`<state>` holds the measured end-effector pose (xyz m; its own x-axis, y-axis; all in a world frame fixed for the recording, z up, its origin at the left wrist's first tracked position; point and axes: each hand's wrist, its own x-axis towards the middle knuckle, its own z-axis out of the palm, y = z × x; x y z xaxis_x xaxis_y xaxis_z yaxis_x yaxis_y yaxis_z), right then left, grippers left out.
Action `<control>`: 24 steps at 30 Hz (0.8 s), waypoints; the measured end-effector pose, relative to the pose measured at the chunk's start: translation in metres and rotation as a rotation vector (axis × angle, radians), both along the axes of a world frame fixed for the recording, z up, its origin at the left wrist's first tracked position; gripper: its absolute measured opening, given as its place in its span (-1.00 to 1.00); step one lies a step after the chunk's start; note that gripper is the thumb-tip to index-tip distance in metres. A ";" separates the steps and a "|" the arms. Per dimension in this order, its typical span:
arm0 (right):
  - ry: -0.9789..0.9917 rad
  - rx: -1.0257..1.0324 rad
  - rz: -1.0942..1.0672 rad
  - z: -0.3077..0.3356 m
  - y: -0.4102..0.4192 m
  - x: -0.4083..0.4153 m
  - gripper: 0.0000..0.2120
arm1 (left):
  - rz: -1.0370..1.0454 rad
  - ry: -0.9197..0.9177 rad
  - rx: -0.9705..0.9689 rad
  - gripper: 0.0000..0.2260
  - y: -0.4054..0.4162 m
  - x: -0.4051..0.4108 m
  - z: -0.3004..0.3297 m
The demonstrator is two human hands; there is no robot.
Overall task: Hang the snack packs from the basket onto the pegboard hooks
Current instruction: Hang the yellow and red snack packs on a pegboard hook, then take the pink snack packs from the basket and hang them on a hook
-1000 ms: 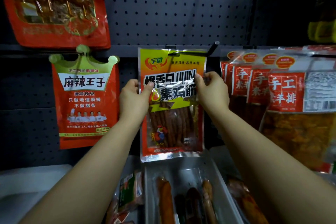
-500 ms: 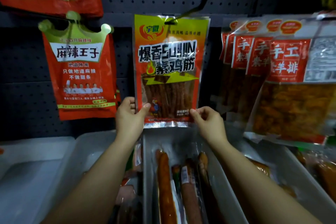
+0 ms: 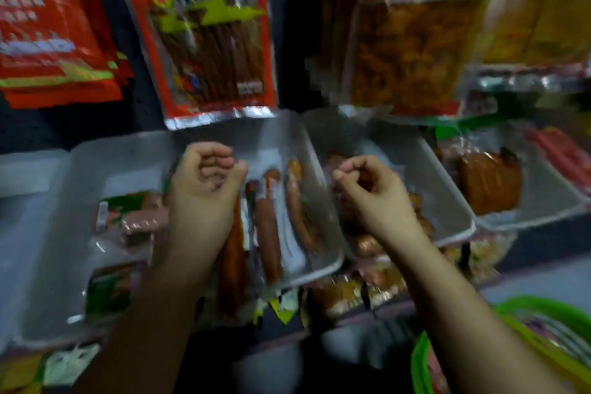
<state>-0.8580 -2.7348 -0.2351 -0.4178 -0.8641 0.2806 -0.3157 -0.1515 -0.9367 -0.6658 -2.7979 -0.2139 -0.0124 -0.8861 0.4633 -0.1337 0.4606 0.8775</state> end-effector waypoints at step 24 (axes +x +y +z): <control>-0.108 0.911 -0.760 -0.292 0.289 -0.204 -0.35 | -0.841 -0.738 0.659 -0.83 0.212 -0.277 -0.299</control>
